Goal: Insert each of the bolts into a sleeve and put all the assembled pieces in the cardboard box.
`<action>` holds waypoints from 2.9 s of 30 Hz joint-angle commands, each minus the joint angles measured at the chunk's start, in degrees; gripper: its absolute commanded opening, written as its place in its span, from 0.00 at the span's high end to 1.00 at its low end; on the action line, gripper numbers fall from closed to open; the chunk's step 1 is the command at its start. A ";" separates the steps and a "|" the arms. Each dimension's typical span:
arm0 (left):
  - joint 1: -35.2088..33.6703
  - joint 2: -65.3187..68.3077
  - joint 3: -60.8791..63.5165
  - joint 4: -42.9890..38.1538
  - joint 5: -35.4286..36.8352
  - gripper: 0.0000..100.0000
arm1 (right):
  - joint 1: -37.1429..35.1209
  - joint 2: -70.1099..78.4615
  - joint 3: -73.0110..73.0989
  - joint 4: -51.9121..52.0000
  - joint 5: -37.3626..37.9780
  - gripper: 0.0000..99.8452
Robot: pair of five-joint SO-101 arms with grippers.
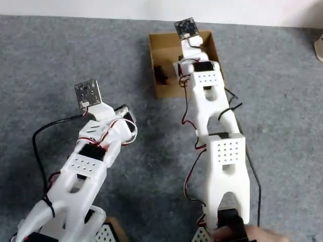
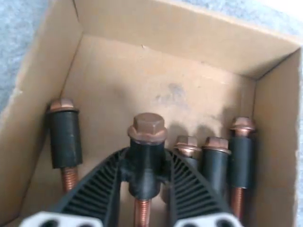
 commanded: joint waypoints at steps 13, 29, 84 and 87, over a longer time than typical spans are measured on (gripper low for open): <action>-0.40 0.04 -2.68 -1.49 -0.18 0.99 | -0.13 1.98 0.48 -0.31 0.70 0.85; -0.57 0.04 -2.95 -1.58 -3.60 0.99 | 0.13 -6.55 0.48 7.69 -4.92 0.85; -0.75 -7.96 -9.98 16.18 -7.30 0.99 | 11.21 -38.11 8.48 42.86 -13.80 1.00; -0.75 -9.80 -9.98 17.41 -7.65 0.99 | 11.38 -42.59 14.29 41.54 -13.45 1.00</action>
